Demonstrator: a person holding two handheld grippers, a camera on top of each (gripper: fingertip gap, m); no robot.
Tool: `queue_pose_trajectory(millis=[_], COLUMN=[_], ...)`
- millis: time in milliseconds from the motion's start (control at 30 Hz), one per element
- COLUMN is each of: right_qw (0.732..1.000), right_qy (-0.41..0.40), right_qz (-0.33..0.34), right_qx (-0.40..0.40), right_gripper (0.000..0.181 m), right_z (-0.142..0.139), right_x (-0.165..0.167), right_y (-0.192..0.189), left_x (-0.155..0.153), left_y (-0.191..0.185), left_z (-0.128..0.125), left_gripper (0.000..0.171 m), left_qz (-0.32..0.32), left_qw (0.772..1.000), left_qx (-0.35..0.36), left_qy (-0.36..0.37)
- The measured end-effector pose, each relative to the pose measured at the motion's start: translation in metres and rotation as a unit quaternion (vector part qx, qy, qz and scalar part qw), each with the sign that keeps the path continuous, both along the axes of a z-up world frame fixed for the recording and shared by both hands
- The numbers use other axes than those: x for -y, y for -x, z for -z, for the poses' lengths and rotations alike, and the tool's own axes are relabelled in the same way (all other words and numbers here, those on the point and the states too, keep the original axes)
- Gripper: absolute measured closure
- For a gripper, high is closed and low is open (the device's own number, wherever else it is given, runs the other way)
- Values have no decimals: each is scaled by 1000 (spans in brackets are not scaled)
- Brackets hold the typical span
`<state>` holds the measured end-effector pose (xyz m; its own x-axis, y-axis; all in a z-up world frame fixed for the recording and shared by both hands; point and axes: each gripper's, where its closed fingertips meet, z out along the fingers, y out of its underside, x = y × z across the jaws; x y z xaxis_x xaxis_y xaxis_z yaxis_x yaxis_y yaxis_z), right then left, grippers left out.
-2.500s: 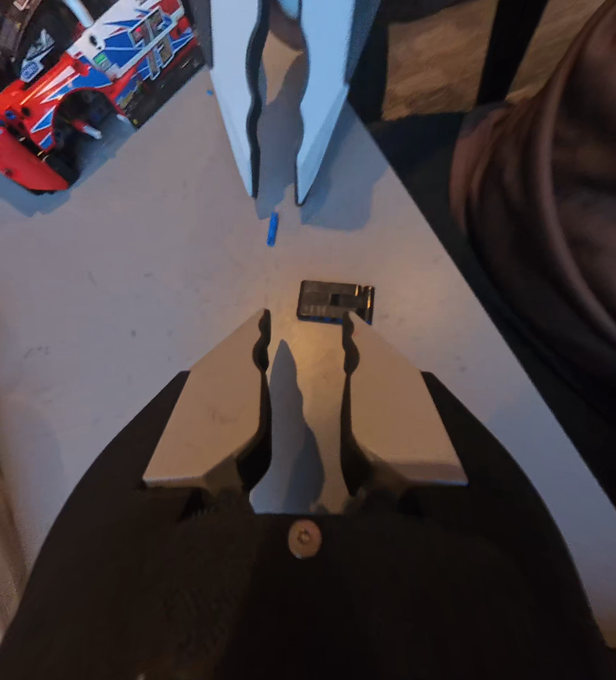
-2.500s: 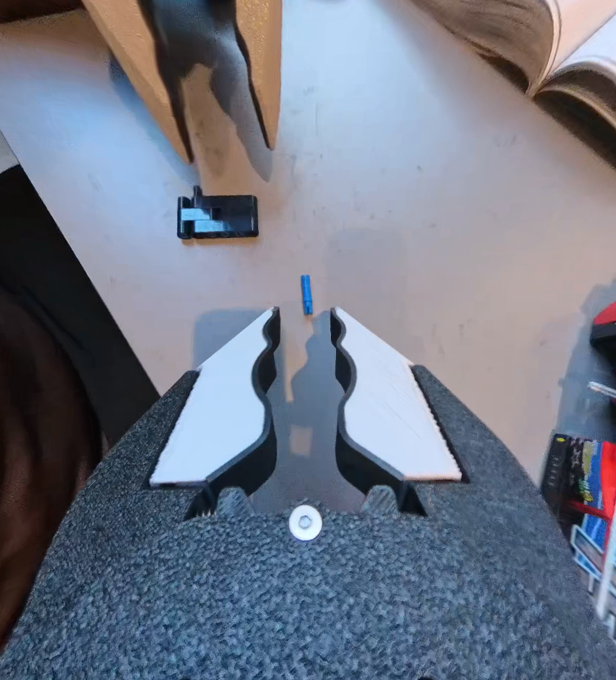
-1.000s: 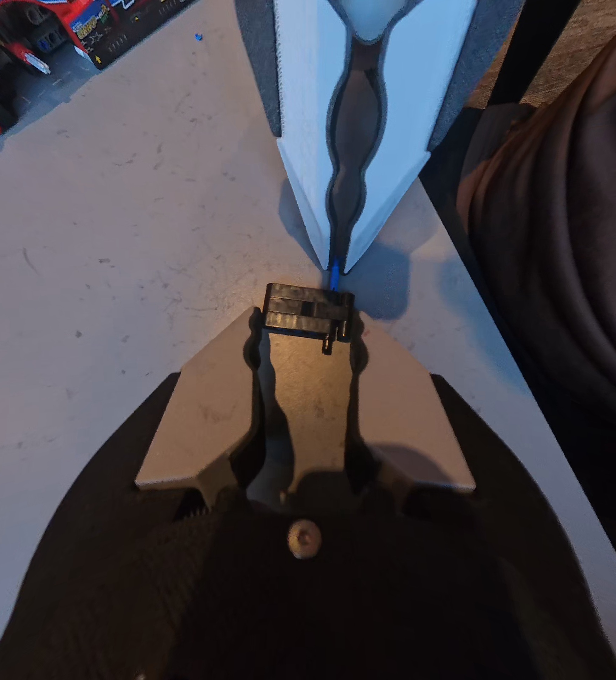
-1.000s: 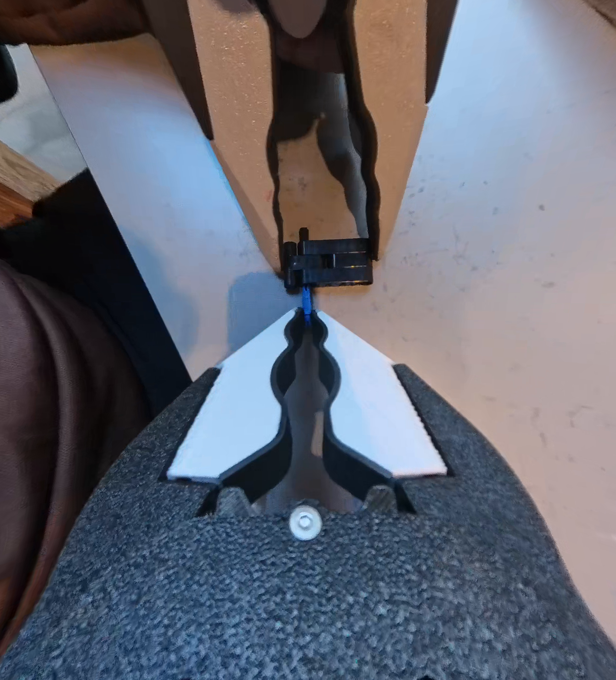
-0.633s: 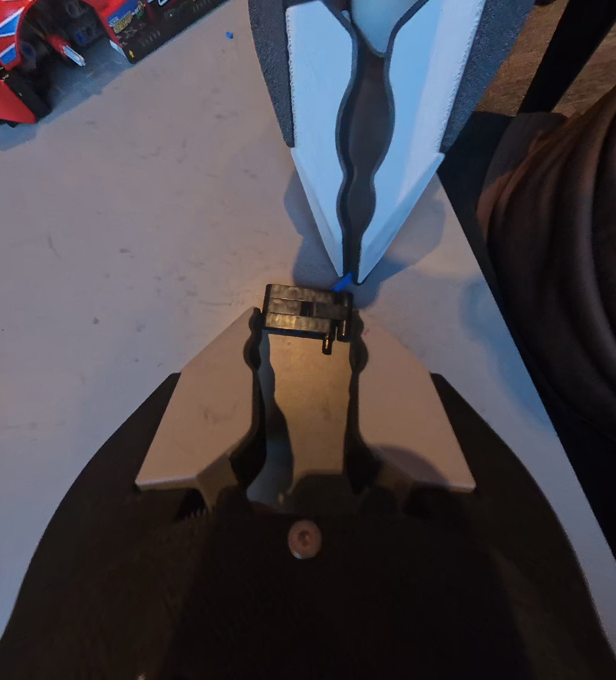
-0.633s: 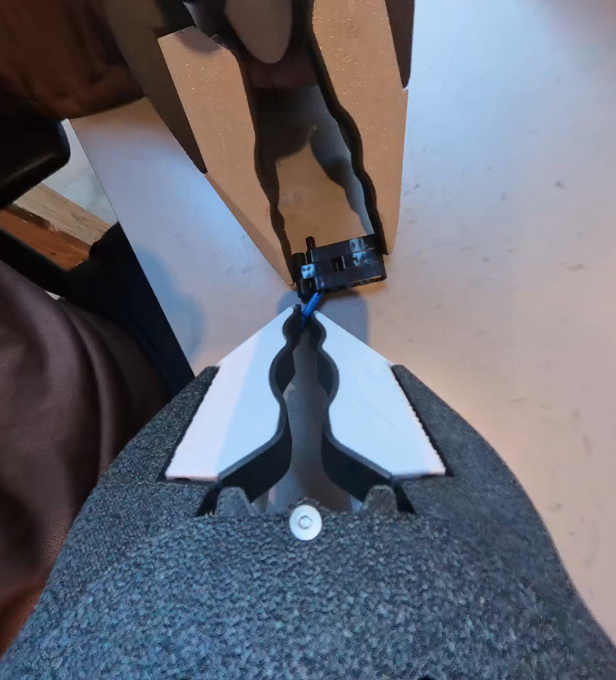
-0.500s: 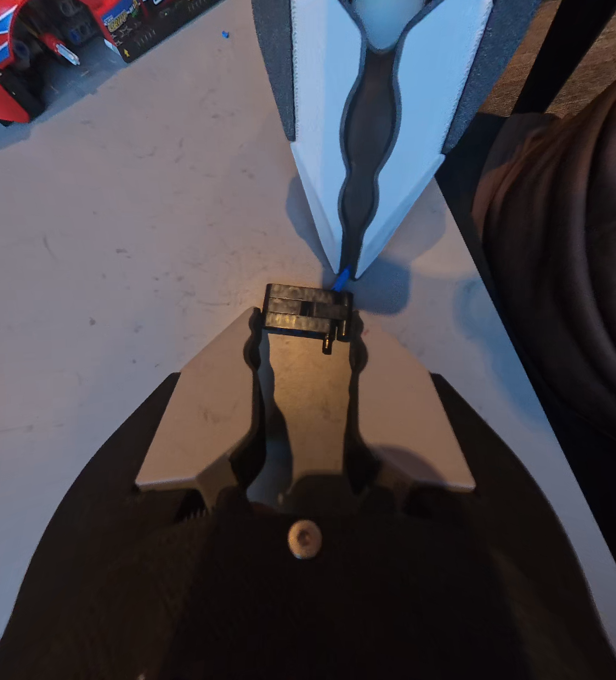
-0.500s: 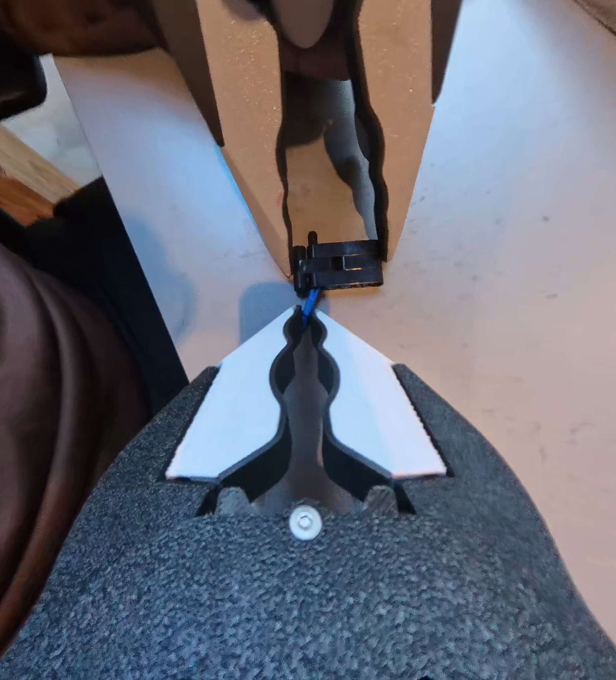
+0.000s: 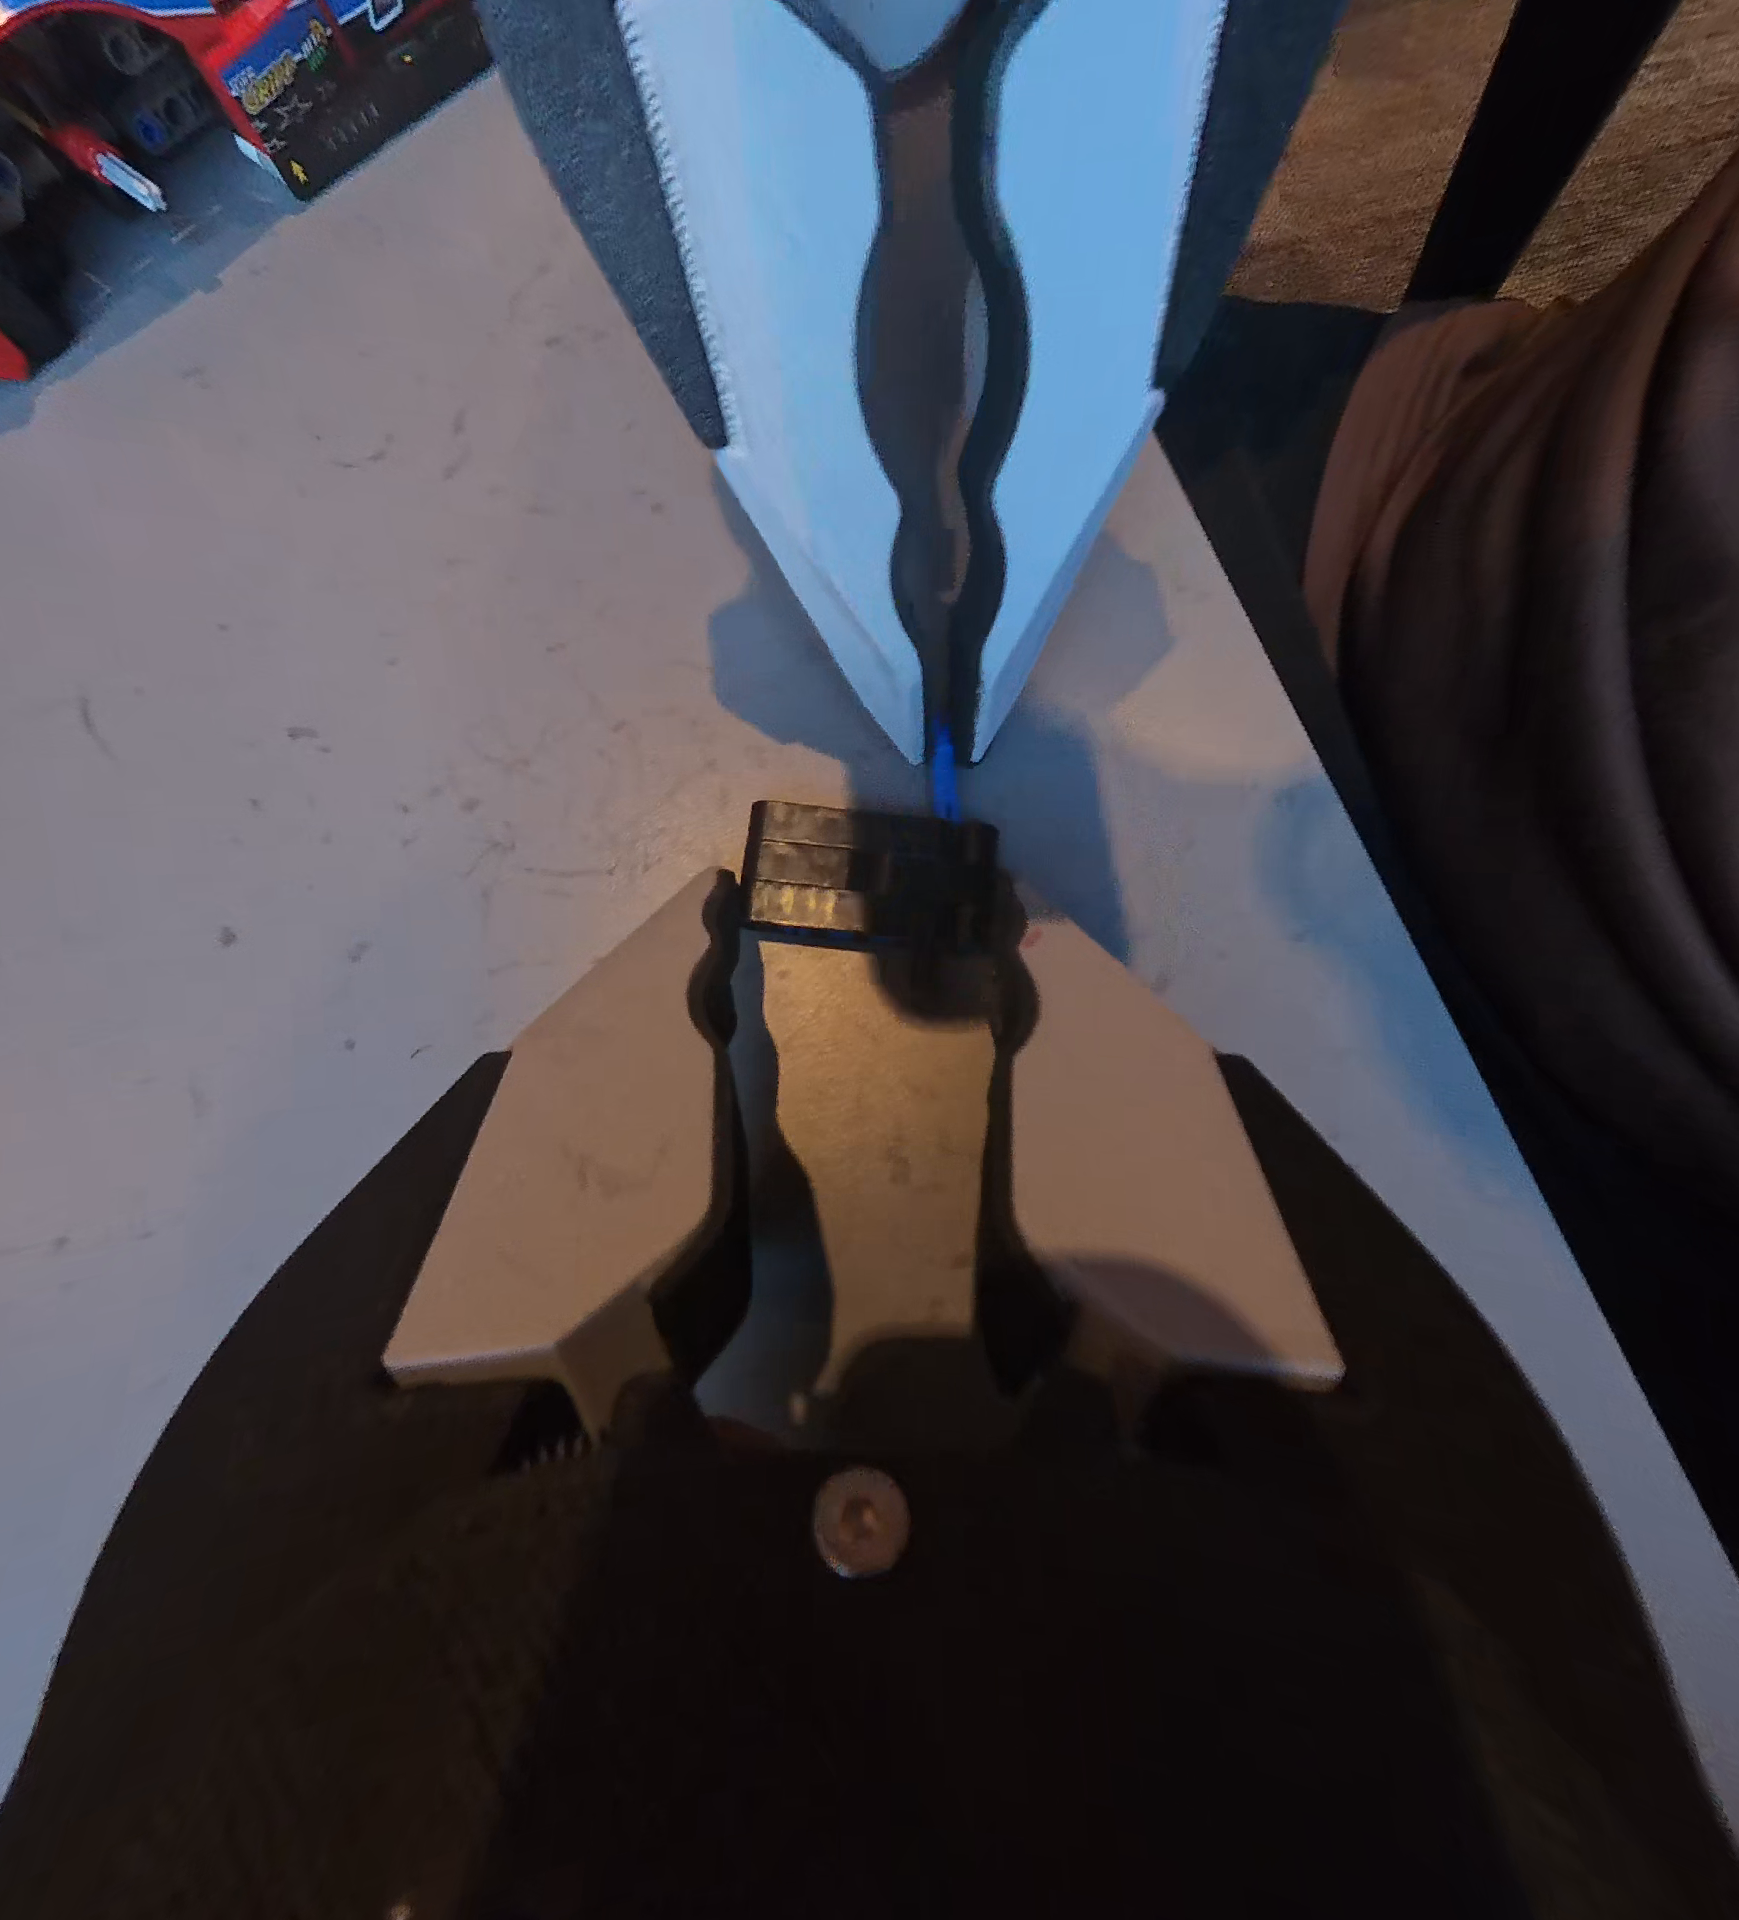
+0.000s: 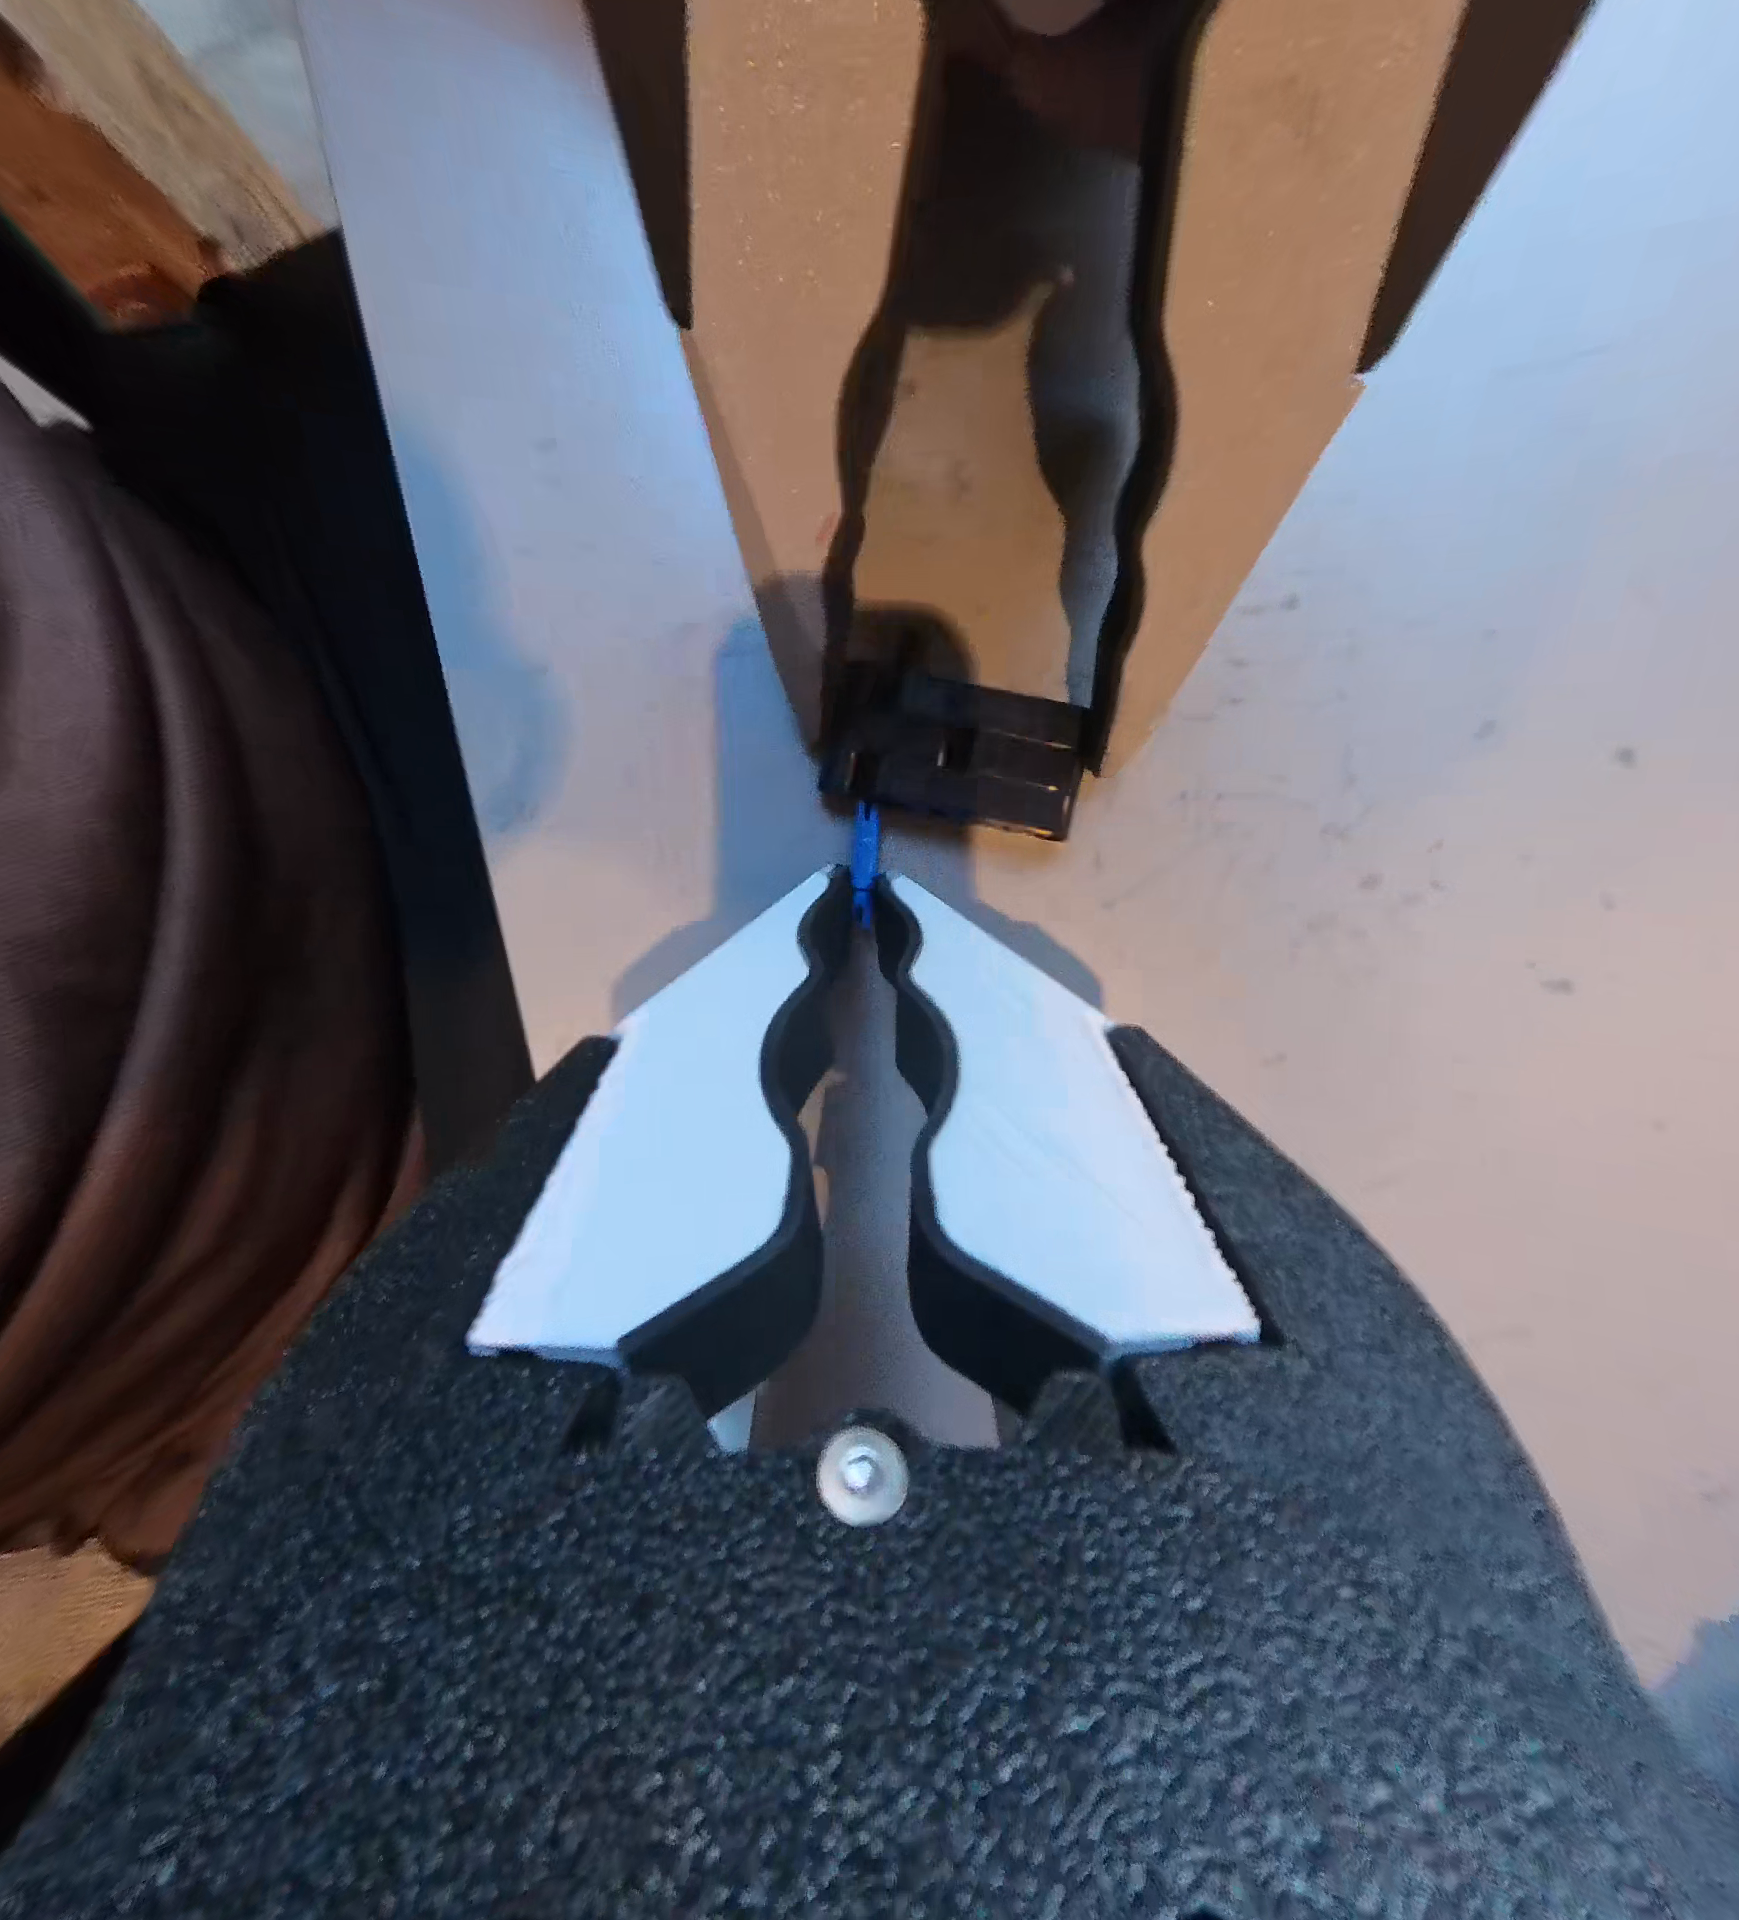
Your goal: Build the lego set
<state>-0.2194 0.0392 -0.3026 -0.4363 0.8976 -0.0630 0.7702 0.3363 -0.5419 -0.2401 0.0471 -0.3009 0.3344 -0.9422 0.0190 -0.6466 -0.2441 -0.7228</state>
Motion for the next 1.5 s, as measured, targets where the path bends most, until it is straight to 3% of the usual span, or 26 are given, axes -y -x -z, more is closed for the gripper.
queue_pose_trajectory(millis=[700,933,1200,1500], right_qw=[982,986,972,969], right_qy=[163,89,110,94], right_qz=[93,135,203,215], right_qx=[21,-32,-54,-75], right_gripper=[178,178,178,178], right_z=[-2,-2,-2,-2], right_x=[0,-2,-5,-8], right_y=[4,6,6,8], left_x=[0,-1,-5,-7], left_y=[0,-1,1,3], left_z=[0,0,0,0], left_gripper=[125,126,126,125], left_qz=[0,-7,-30,-34], left_qw=[1000,1000,1000,999], left_qx=[0,0,-7,-5], left_qy=[1,5,6,1])
